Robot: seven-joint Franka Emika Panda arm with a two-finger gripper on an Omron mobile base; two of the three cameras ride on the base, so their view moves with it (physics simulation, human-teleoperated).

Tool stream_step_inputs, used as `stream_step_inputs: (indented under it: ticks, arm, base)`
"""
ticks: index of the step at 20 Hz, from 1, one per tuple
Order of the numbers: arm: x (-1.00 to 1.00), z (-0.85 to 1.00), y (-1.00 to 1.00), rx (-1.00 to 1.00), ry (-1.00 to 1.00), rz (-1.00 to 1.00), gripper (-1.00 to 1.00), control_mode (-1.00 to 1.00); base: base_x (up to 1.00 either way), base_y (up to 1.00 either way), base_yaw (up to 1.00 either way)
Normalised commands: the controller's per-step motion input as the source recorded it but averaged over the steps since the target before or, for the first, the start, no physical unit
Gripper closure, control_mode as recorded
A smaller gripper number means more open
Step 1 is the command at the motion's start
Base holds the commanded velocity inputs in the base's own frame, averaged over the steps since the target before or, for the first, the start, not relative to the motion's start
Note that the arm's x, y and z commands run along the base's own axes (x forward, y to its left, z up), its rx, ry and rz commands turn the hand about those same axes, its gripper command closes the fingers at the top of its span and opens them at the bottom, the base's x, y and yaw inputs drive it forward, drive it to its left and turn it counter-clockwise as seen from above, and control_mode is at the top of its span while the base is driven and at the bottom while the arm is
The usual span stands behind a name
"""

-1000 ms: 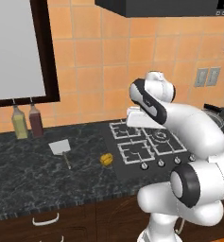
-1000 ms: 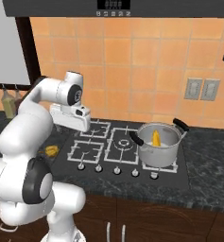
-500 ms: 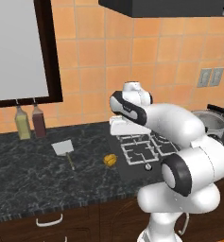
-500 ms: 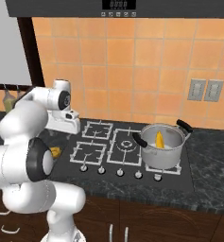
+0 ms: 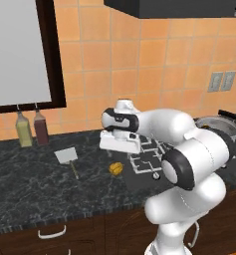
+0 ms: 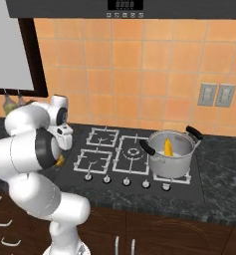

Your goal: Put the corn and squash in the pot. Retrieve the spatula and lightly stir the vegetables in the pot.

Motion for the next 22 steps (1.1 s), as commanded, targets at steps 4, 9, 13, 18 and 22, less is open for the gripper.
stream_step_inputs:
  ticks: [4,9,13,18,22]
  arm:
    - [0.34,-0.47,0.15,-0.08,0.02,-0.29,-1.0,-1.0]
    - [0.04,-0.45,0.05,-0.18,-0.04,-0.23,-1.0,-1.0]
    - [-0.05,-0.31,0.0,-0.2,-0.08,-0.17,-1.0,-1.0]
    - [-0.19,-0.16,-0.03,-0.12,-0.06,-0.12,-1.0,-1.0]
    - [0.0,-0.28,-0.08,-0.09,-0.05,-0.06,-1.0,-1.0]
  base:
    - [0.0,0.0,0.0]
    - [0.0,0.0,0.0]
    - [0.0,0.0,0.0]
    - [0.0,0.0,0.0]
    - [0.0,0.0,0.0]
